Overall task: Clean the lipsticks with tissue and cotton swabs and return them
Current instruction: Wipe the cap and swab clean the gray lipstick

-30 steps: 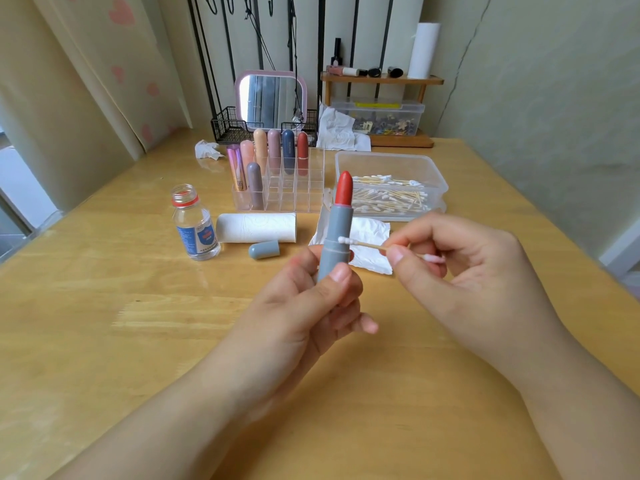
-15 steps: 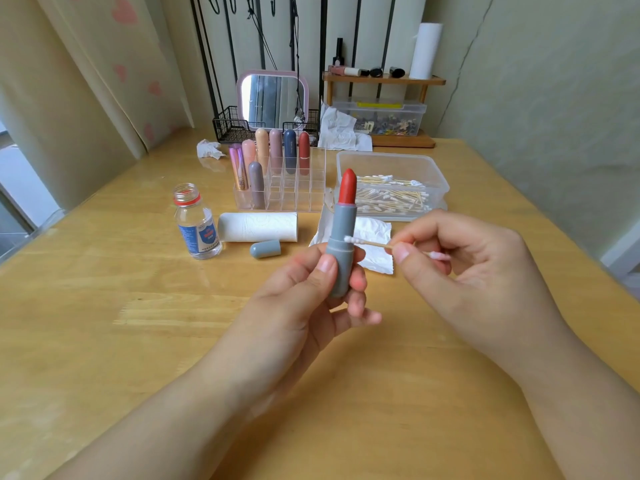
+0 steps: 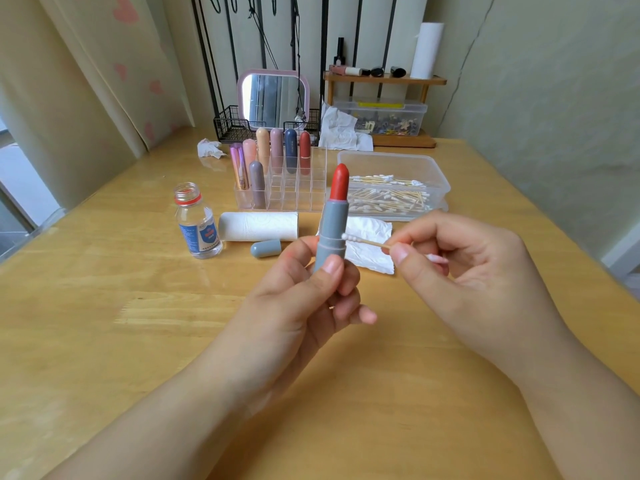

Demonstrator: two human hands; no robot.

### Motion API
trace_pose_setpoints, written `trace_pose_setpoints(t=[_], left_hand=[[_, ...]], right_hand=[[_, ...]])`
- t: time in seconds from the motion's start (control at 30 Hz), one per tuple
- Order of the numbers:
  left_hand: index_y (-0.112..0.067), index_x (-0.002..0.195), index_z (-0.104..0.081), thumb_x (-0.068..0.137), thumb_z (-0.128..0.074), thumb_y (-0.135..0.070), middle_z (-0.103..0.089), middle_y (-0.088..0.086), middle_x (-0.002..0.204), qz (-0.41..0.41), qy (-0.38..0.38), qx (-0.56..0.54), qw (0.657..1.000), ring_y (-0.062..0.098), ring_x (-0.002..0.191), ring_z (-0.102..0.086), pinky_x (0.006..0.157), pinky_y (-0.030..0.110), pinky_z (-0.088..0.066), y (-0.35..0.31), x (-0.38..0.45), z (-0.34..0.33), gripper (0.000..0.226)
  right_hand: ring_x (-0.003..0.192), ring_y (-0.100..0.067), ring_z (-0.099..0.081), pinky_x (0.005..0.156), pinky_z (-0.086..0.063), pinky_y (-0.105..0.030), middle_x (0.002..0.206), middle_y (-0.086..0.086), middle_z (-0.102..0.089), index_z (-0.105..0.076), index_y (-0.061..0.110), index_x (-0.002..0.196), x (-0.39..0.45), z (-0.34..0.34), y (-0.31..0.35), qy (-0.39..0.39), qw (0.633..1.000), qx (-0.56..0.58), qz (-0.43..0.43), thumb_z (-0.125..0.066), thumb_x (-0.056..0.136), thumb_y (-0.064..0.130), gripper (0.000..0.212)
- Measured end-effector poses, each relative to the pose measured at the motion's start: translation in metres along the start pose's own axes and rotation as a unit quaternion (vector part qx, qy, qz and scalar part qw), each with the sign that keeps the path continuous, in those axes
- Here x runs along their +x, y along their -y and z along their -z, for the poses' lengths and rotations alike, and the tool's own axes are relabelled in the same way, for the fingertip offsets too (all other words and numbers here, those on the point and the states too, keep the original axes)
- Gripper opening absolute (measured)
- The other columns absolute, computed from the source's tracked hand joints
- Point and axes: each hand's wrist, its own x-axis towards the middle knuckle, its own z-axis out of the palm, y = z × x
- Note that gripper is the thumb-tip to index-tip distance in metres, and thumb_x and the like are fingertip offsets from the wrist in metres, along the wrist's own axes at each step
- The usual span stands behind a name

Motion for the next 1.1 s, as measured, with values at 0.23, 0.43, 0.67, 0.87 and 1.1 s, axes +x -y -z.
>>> trace_pose_setpoints(t=[0.23, 0.43, 0.67, 0.87, 1.1], left_hand=[[-0.003, 0.1, -0.058, 0.087, -0.046, -0.02, -0.053, 0.005, 0.074, 0.012, 0.012, 0.001, 1.0, 0.014, 0.06, -0.048, 0.067, 0.032, -0.053, 0.0008, 0.001, 0.0009, 0.024], [-0.003, 0.101, -0.054, 0.085, -0.049, -0.025, -0.048, 0.001, 0.067, 0.008, -0.009, -0.006, 1.0, 0.012, 0.055, -0.042, 0.065, 0.031, -0.052, 0.0013, 0.0032, 0.0004, 0.027], [-0.008, 0.091, -0.044, 0.085, -0.049, -0.015, -0.047, 0.001, 0.067, -0.002, -0.001, 0.008, 1.0, 0.013, 0.056, -0.044, 0.066, 0.029, -0.051, -0.0002, 0.0001, 0.0001, 0.01], [-0.004, 0.097, -0.057, 0.087, -0.047, -0.02, -0.055, 0.005, 0.075, 0.008, 0.004, 0.01, 1.0, 0.014, 0.06, -0.049, 0.067, 0.032, -0.053, 0.0022, 0.0022, 0.0016, 0.021], [-0.002, 0.102, -0.06, 0.087, -0.045, -0.026, -0.049, 0.004, 0.07, 0.015, -0.004, -0.023, 1.0, 0.014, 0.056, -0.042, 0.065, 0.032, -0.052, 0.001, 0.002, -0.0008, 0.031]], right_hand=[[0.055, -0.016, -0.039, 0.053, -0.034, -0.011, 0.06, -0.014, -0.049, -0.064, 0.021, 0.074, 0.0005, 0.0015, -0.0024, -0.004, 1.0, 0.007, -0.013, -0.058, 0.078, 0.032, 0.013], [0.054, -0.018, -0.039, 0.053, -0.035, -0.013, 0.06, -0.014, -0.049, -0.064, 0.022, 0.072, 0.0005, -0.0004, -0.0014, 0.004, 1.0, 0.001, -0.011, -0.058, 0.079, 0.031, 0.012], [0.055, -0.02, -0.04, 0.052, -0.034, -0.012, 0.06, -0.016, -0.049, -0.064, 0.022, 0.077, 0.0007, -0.0005, -0.0016, 0.0, 1.0, 0.011, -0.016, -0.058, 0.078, 0.033, 0.013], [0.055, -0.021, -0.04, 0.052, -0.034, -0.014, 0.06, -0.016, -0.048, -0.064, 0.02, 0.078, 0.001, -0.0006, -0.0023, -0.001, 1.0, 0.007, -0.02, -0.058, 0.077, 0.033, 0.015], [0.054, -0.023, -0.04, 0.051, -0.035, -0.019, 0.06, -0.016, -0.049, -0.064, 0.019, 0.078, 0.0003, -0.0001, -0.0025, -0.001, 1.0, 0.01, -0.02, -0.058, 0.078, 0.033, 0.015]])
